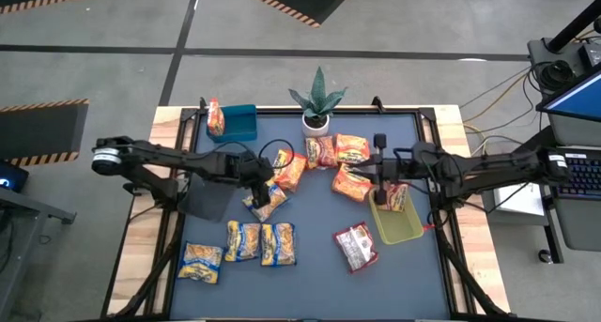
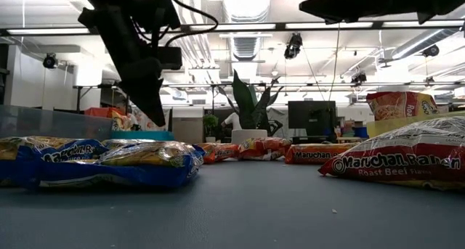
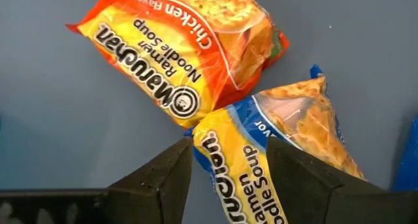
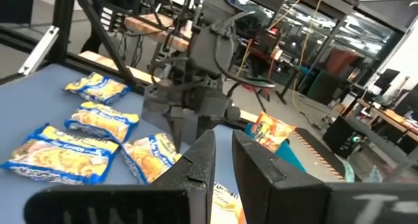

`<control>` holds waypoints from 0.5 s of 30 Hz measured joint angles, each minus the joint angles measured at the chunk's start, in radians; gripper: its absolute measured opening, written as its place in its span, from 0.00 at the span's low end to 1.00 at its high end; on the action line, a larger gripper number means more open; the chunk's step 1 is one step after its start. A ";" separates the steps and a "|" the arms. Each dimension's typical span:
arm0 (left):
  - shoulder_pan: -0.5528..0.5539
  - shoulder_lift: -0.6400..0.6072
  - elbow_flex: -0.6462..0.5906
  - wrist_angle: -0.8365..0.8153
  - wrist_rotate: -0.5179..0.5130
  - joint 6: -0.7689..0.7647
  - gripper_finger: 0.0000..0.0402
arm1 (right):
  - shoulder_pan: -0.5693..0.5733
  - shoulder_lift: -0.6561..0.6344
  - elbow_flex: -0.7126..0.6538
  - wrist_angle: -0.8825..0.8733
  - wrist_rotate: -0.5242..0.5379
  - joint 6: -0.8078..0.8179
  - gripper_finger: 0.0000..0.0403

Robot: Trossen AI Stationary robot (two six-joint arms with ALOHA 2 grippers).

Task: Sort Maruchan noodles
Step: Put the blue noodle pack into the black bin

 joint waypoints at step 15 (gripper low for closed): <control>0.009 0.013 -0.147 0.184 -0.051 -0.047 0.38 | 0.000 -0.024 -0.015 -0.002 0.000 0.069 0.11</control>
